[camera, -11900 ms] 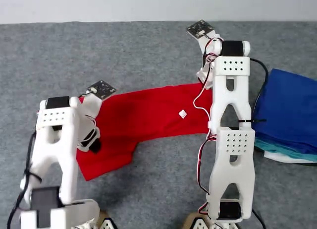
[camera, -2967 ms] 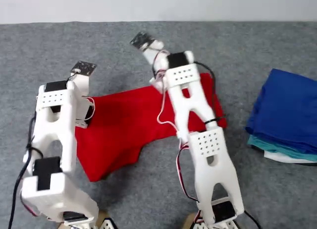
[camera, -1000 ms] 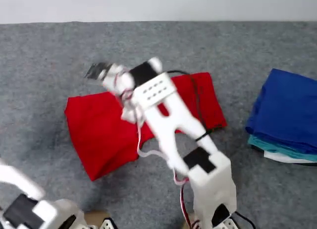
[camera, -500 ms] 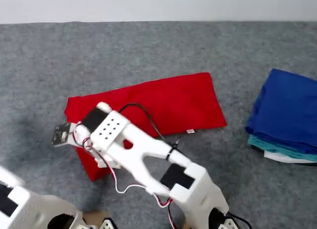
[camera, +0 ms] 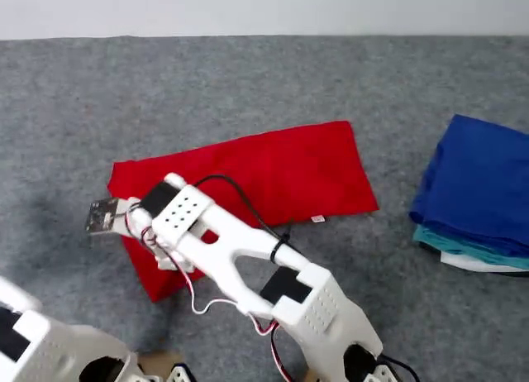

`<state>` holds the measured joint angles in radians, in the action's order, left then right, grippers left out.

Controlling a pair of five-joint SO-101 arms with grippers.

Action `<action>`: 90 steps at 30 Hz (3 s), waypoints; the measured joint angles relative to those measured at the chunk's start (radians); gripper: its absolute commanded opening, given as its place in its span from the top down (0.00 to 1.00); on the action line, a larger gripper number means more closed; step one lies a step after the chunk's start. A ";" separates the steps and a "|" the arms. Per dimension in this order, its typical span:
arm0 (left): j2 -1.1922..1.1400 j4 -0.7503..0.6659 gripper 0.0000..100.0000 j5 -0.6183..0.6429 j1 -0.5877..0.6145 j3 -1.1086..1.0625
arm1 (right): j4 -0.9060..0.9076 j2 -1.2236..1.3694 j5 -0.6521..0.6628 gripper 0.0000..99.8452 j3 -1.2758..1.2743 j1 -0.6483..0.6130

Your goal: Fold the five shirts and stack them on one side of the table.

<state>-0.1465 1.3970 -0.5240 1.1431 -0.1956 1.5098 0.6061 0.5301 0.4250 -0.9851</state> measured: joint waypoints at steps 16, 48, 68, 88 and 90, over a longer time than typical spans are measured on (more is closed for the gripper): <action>0.000 0.000 0.99 0.000 0.000 0.000 | 0.146 0.000 0.000 0.76 0.103 0.015; -0.002 -0.046 0.99 0.000 0.000 -0.028 | -0.020 0.170 0.132 0.96 0.318 0.081; -0.002 -0.069 0.99 0.000 0.000 -0.055 | 0.244 0.133 0.038 0.89 0.321 0.046; -0.002 -0.069 0.99 0.000 -0.031 -0.055 | 0.229 0.207 0.000 0.88 0.256 -0.014; -0.002 -0.069 0.99 0.000 -0.032 -0.055 | 0.229 0.213 -0.008 0.88 0.256 -0.014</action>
<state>-0.1481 1.3280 -0.5240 1.1109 -0.2509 1.7384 0.8193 0.5224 0.6813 -0.9989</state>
